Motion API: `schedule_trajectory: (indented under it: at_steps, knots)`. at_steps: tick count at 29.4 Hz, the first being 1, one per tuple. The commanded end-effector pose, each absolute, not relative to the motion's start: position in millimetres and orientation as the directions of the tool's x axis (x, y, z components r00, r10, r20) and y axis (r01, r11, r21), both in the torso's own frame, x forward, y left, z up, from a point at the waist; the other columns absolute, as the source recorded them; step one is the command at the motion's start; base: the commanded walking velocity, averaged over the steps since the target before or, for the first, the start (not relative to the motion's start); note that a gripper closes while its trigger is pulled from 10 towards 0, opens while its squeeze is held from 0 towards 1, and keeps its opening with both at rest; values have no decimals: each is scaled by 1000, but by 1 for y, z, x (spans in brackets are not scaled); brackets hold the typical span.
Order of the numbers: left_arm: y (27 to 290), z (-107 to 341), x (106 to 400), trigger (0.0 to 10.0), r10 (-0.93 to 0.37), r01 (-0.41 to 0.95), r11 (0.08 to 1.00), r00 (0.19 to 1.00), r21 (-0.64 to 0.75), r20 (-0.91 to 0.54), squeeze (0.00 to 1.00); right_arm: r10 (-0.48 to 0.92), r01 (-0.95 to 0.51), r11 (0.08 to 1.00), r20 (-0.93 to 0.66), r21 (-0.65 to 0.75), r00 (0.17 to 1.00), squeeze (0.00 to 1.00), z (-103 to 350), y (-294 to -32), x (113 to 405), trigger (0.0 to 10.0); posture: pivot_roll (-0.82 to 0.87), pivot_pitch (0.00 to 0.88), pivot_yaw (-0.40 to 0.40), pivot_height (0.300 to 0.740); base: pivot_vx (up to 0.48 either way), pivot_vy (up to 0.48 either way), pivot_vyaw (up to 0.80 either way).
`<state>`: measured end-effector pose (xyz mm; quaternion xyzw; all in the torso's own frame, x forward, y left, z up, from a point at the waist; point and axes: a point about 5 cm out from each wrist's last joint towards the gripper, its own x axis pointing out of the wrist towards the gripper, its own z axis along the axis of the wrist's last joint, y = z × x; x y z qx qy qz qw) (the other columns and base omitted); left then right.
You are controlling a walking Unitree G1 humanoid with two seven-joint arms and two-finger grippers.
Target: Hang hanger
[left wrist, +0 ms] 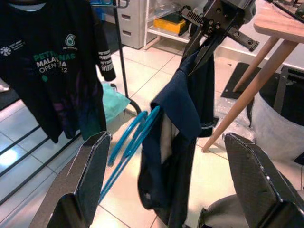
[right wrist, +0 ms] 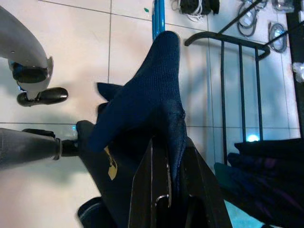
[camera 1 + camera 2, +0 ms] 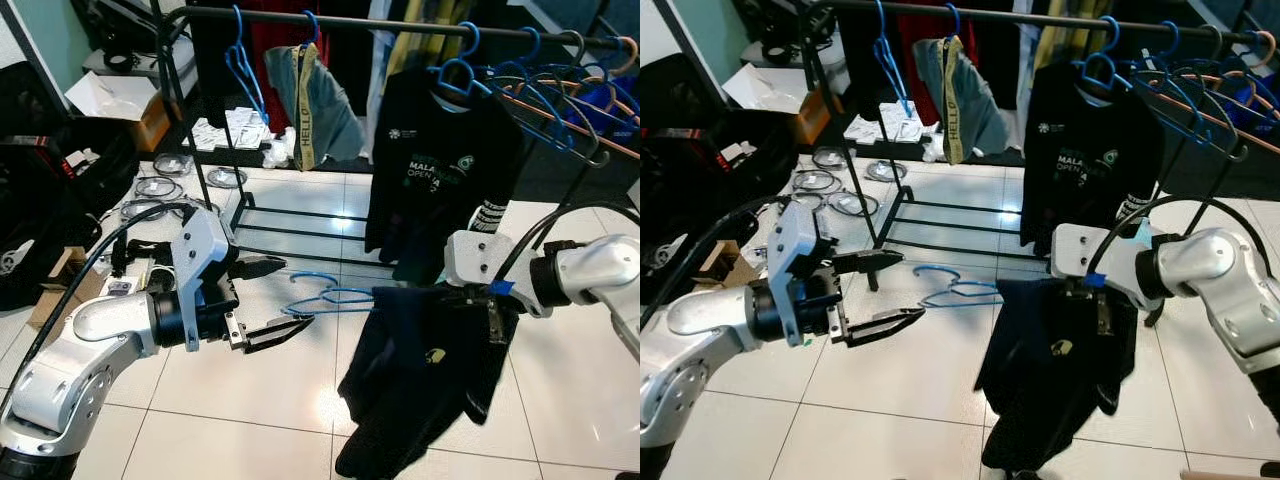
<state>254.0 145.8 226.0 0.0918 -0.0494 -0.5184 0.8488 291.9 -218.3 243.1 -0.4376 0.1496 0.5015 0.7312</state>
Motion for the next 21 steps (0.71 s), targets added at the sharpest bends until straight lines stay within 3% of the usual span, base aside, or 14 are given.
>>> schedule_trajectory:
  at_steps: [1,8,12,17,19,21]
  knots:
    - [151,227,260,10000,-866,847,483,500,224,-23,0,622,-839,100,-625,-534,472,0,261,-221,292,0,-74,133,57,740,0,0,0]
    - [161,233,271,10000,-812,785,569,583,245,18,0,639,-824,117,-593,-554,490,0,276,-228,291,0,-74,135,57,740,0,0,0]
    - [176,236,278,10000,-769,740,629,638,236,49,0,715,-828,130,-527,-545,459,0,296,-229,285,0,-73,136,58,740,0,0,0]
    - [178,236,278,10000,-768,741,633,638,225,56,0,747,-837,120,-507,-533,430,0,301,-226,282,0,-74,137,57,740,0,0,0]
    - [170,235,274,10000,-803,781,592,592,199,66,0,816,-855,81,-459,-511,352,0,308,-215,275,0,-78,136,55,740,0,0,0]
    - [165,234,271,10000,-829,809,557,555,186,70,0,835,-859,67,-443,-507,327,0,310,-211,274,0,-79,136,54,740,0,0,0]
